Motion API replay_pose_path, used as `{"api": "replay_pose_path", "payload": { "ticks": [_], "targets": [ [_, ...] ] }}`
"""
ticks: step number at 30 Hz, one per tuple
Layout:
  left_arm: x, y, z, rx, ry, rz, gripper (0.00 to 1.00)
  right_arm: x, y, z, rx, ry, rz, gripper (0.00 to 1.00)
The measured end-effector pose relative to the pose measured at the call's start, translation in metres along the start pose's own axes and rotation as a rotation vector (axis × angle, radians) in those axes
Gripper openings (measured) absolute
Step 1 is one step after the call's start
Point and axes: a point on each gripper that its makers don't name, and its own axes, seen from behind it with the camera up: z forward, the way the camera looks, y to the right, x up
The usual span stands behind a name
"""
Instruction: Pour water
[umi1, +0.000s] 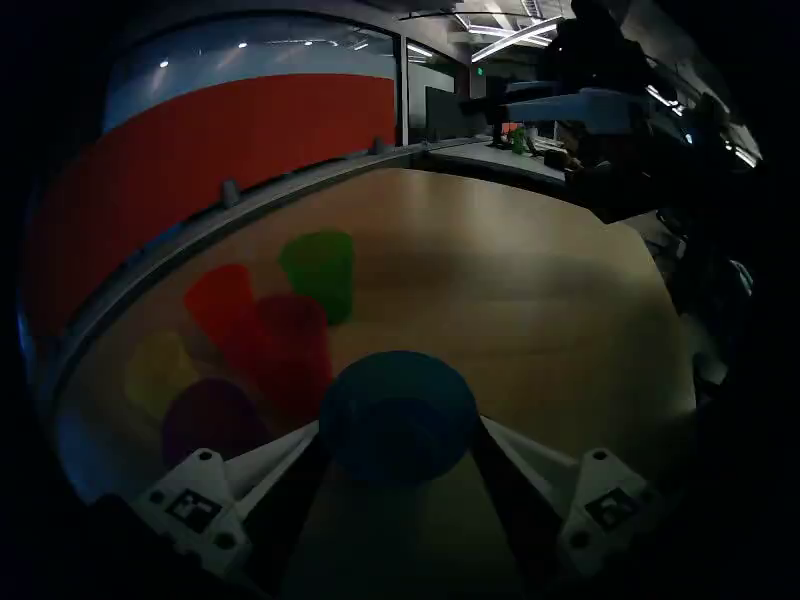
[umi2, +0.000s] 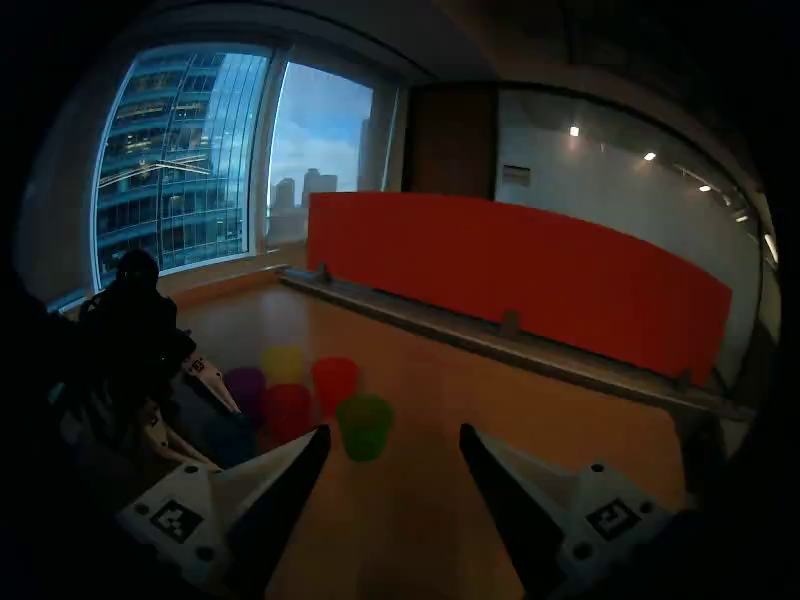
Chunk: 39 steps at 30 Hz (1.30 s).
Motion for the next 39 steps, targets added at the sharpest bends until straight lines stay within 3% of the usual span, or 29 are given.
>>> {"api": "replay_pose_path", "payload": {
  "ticks": [12,23,39],
  "targets": [
    [0.003,0.000,0.000,0.023,-0.006,0.049,0.87,0.003,0.000,0.000,-0.002,0.004,-0.006,1.00],
    [0.006,0.006,-0.008,0.003,-0.003,0.053,0.86,0.004,0.000,0.001,0.000,0.005,-0.006,1.00],
    [0.060,-0.002,-0.054,0.029,0.158,-0.007,0.85,0.008,-0.007,0.018,0.016,0.001,-0.010,1.00]
  ]
}}
